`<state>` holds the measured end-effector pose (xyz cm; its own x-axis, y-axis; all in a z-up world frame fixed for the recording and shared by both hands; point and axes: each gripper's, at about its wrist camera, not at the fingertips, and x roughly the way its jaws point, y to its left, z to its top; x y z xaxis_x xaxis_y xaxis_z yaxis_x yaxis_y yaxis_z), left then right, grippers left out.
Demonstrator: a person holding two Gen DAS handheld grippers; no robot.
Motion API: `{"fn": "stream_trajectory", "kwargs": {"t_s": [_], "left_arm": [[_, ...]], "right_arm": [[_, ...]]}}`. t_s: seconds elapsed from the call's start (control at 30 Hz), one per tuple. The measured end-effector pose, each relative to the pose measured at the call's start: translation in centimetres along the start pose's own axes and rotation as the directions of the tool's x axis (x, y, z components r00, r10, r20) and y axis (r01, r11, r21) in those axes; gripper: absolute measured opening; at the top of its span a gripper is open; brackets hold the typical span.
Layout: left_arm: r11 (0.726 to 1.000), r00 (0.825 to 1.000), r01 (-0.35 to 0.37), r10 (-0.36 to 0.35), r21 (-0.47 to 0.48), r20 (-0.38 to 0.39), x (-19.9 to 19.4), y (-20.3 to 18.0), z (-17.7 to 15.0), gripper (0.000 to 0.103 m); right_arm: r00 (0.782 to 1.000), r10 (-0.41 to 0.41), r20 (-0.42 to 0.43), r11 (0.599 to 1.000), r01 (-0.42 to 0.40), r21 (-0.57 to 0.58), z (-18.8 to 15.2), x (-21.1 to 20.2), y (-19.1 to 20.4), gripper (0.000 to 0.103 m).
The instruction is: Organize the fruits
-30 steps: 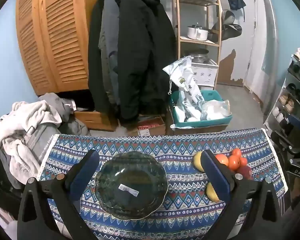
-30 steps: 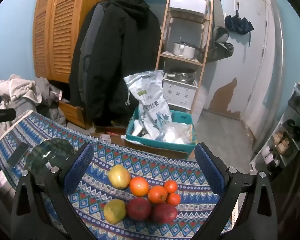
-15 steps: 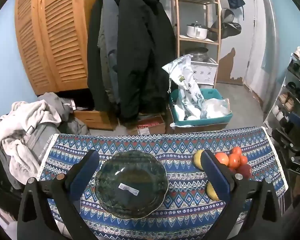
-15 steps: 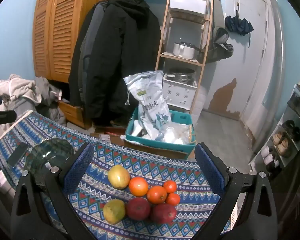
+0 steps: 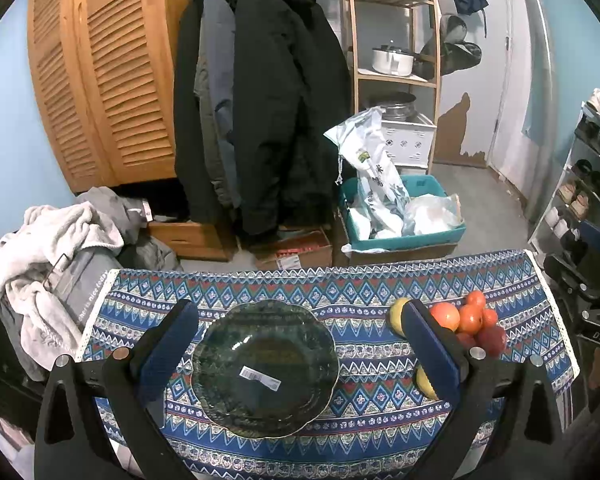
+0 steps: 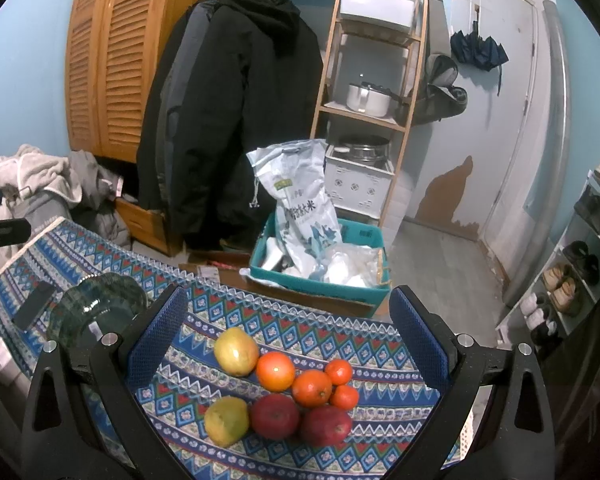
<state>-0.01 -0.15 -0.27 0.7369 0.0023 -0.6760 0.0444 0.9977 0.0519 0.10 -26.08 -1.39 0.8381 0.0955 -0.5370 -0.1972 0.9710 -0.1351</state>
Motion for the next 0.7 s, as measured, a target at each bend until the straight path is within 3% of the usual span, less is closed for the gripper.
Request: {"fn": "stream_trajectory", "kwargs": {"t_s": [0.7], "left_arm": [[1.0,1.0,0.004,-0.004,0.003,0.009,-0.01,-0.22,0.04,0.102]], "right_arm": [[1.0,-0.001,-0.007,1.0,0.001,-0.004,0.01,0.16,-0.22,0.099]]}}
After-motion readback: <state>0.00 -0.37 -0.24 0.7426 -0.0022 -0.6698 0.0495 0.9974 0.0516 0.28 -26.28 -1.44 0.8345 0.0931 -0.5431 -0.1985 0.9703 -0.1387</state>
